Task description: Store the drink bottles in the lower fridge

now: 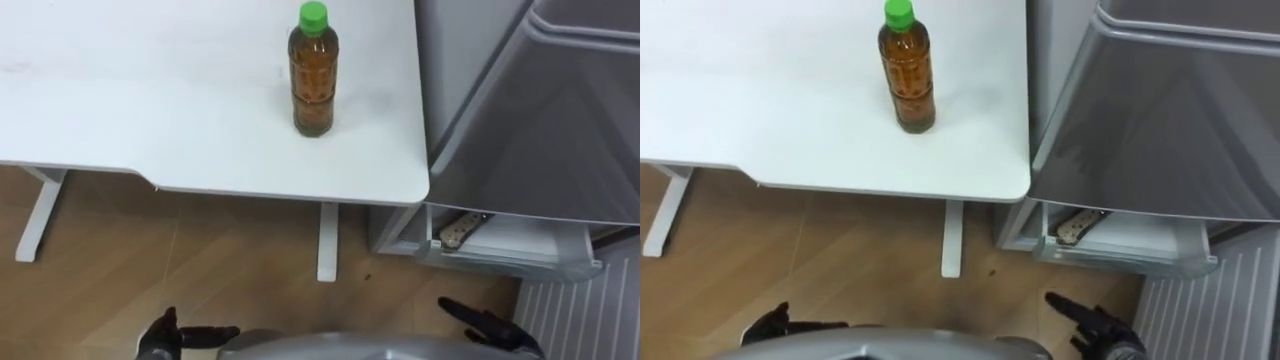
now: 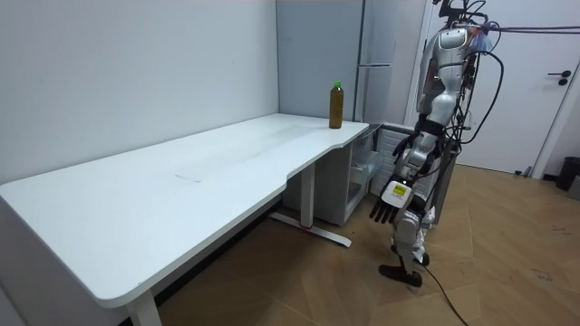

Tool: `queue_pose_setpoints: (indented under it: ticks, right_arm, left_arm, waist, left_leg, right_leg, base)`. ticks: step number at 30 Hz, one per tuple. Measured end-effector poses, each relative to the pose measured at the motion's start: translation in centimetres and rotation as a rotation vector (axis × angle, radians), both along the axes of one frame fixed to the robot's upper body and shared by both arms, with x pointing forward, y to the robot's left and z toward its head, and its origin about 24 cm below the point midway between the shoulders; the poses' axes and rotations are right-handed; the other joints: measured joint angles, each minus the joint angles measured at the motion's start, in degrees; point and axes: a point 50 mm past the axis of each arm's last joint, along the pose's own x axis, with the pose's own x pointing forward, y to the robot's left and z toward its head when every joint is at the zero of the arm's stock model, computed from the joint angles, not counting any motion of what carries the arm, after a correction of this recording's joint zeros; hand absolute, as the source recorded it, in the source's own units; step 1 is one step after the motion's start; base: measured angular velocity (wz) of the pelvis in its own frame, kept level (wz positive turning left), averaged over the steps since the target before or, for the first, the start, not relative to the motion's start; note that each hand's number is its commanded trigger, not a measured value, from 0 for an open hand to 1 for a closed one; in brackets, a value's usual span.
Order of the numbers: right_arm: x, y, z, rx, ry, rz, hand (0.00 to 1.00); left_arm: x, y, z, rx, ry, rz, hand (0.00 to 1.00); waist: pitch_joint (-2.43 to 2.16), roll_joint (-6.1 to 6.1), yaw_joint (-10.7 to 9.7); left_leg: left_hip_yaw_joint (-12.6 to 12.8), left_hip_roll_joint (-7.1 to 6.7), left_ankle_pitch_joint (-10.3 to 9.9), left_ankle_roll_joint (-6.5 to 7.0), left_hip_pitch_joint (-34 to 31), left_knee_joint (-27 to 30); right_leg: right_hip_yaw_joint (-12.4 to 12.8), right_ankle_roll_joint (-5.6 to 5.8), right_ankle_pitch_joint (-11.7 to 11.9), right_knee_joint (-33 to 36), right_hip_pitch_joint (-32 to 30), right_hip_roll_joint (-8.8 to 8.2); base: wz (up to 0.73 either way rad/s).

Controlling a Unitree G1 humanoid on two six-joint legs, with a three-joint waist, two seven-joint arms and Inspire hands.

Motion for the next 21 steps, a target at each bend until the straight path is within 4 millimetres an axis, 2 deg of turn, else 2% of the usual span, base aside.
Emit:
queue_pose_setpoints:
  ticks: [3, 6, 11, 15, 21]
  right_arm:
    - [-1.1, 0.2, -0.2, -0.005, 0.068, 0.059, 0.00]
    - [-2.4, 0.1, -0.3, -0.029, 0.125, 0.044, 0.00]
    - [-3.3, 0.1, -0.3, -0.049, 0.166, 0.022, 0.00]
    - [-3.7, -0.2, -0.2, -0.065, 0.180, 0.015, 0.00]
    - [-3.0, -0.4, -0.2, -0.098, 0.172, 0.062, 0.00]
  left_arm:
    - [-0.6, -0.1, -0.2, -0.001, 0.013, 0.063, 0.00]
    - [-1.2, -0.3, -0.3, -0.001, 0.009, 0.212, 0.00]
    - [-1.8, 0.9, 0.0, 0.063, -0.007, 0.461, 0.00]
    - [-0.9, 2.4, 0.9, 0.165, -0.058, 0.602, 0.00]
    - [2.3, 4.0, 2.9, 0.266, -0.212, 0.734, 0.00]
  waist:
    - [0.00, 0.01, 0.14]
    - [0.09, 0.32, 0.38]
    - [0.12, 1.03, 0.52]
    - [0.18, 1.81, 0.46]
    - [0.29, 1.59, 0.50]
  left_leg:
    - [0.06, -0.01, -0.19, 0.11, 0.06, 0.65]
    - [0.04, 0.00, -0.94, 0.26, 0.68, 1.45]
    - [-0.54, -0.06, -1.81, 0.23, 0.83, 2.88]
    - [-1.06, -0.11, -1.81, 0.32, 1.91, 2.68]
    - [-1.26, -0.08, -1.75, 0.33, 2.05, 2.49]
  right_leg:
    - [-0.03, 0.00, 0.00, 0.00, 0.40, -0.02]
    - [0.04, 0.08, -0.05, 0.03, 1.13, 0.00]
    - [-0.04, 0.23, -0.21, 0.20, 1.90, 0.00]
    - [-0.01, 0.41, -0.34, 0.52, 2.84, 0.00]
    - [-0.02, 0.50, -0.64, 1.07, 2.74, 0.02]
  base:
    - [0.00]
    - [0.00]
    - [0.05]
    - [0.07]
    - [0.01]
